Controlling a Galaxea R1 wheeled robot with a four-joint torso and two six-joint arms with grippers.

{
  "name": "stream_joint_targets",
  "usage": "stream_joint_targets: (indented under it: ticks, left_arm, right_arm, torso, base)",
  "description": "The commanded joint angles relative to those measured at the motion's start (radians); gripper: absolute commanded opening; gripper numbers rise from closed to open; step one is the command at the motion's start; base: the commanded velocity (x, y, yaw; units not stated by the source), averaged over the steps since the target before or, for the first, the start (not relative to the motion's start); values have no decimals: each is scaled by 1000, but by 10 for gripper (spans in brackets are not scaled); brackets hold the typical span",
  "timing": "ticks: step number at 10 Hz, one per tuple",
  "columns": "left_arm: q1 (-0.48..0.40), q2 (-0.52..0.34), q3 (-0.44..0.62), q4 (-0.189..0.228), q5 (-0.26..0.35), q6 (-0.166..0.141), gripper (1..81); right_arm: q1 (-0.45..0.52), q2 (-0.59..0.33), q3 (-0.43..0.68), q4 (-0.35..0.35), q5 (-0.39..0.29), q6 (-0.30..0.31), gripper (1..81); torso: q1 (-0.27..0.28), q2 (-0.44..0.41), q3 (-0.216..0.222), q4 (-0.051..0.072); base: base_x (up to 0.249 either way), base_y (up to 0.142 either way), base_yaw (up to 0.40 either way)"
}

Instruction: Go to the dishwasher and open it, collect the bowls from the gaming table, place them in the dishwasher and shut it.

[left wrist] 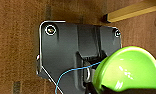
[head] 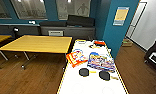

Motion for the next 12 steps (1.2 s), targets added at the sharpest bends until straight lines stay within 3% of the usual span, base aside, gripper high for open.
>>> stream_joint_targets:
  ticks: [1, 5, 6, 8, 12]
  left_arm:
    - [7, 48, -80, 12, 36, 7, 10]
    - [41, 145, -231, 12, 36, 7, 10]
    - [44, 159, -251, 12, 36, 7, 10]
    - [52, 186, -294, 10, 36, 7, 10]
    - [61, 234, -363, 12, 36, 9, 10]
  right_arm:
    - [20, -21, -30, -21, -70, -1, 10]
    - [14, 7, -64, -23, -70, -1, 10]
    - [14, 7, -64, -24, -70, -1, 10]
    - [12, 27, -76, -26, -70, -10, 10]
    - [9, 82, -133, -35, -85, -12, 10]
  torso:
    - [0, 0, 30, 0]
    - [0, 0, 130, 0]
    - [-1, 0, 91, 0]
    - [-3, -2, 119, 0]
    - [-3, -2, 122, 0]
  base:
    - [0, 0, 0]
    - [0, 0, 0]
    - [0, 0, 0]
    - [0, 0, 0]
    - [-17, 0, 0]
